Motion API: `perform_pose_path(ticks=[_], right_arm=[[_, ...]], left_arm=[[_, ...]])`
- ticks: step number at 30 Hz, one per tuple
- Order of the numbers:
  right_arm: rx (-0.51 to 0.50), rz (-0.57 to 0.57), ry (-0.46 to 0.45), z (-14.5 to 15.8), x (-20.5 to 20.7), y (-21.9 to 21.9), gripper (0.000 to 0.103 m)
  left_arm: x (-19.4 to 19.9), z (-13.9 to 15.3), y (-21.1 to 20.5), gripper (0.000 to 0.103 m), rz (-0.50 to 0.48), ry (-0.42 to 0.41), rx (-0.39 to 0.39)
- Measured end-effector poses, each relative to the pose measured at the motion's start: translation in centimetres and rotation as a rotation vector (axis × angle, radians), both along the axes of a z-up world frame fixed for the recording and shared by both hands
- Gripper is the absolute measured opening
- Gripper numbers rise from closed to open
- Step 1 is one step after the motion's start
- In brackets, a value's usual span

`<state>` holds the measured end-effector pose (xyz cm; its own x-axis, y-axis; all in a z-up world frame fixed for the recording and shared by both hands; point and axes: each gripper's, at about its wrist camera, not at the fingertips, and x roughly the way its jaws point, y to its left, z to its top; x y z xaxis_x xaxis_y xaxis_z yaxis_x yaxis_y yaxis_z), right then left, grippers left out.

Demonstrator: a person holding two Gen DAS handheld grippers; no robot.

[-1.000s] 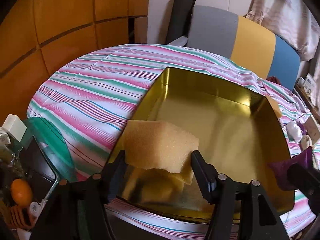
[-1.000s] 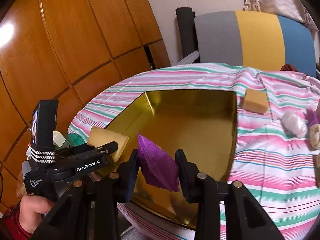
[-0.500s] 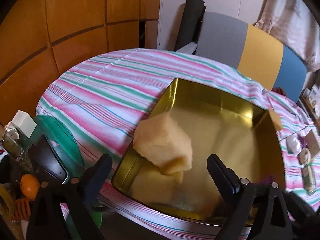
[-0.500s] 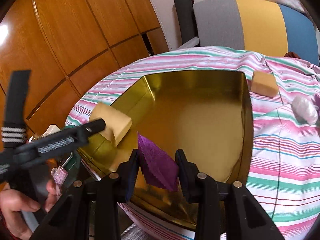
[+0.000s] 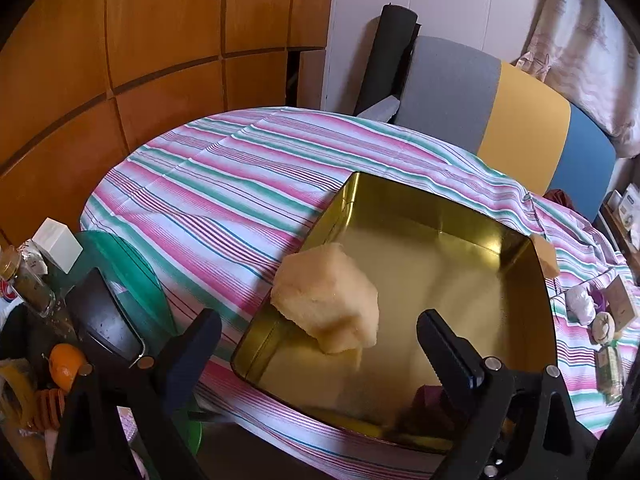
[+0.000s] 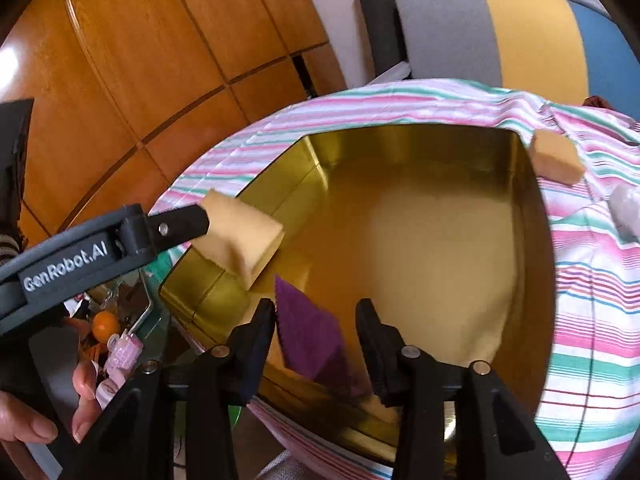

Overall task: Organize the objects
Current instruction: 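Lower the sponge into the gold tray with the left tool while the right tool lowers the purple packet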

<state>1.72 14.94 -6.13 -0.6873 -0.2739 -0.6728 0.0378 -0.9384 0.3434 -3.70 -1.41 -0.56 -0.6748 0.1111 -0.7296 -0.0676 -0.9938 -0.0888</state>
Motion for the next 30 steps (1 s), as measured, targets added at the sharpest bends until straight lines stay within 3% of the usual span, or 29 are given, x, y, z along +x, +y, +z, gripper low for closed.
perform_pose_path(ticks=[10, 20, 30], right_arm=[[-0.033, -0.041, 0.006, 0.4, 0.7, 1.6, 0.044], [0.14, -0.113, 0.084, 2.9, 1.8, 2.3, 0.044], [0.114, -0.192, 0.102, 4.1, 3.9, 6.0, 0.045]], left_arm=[[0.4, -0.1, 0.8, 0.099, -0.009, 0.007, -0.034], [1.1, 0.2, 1.4, 0.102, -0.017, 0.02, -0.054], [2.2, 0.6, 3.1, 0.102, -0.054, 0.041, -0.078]])
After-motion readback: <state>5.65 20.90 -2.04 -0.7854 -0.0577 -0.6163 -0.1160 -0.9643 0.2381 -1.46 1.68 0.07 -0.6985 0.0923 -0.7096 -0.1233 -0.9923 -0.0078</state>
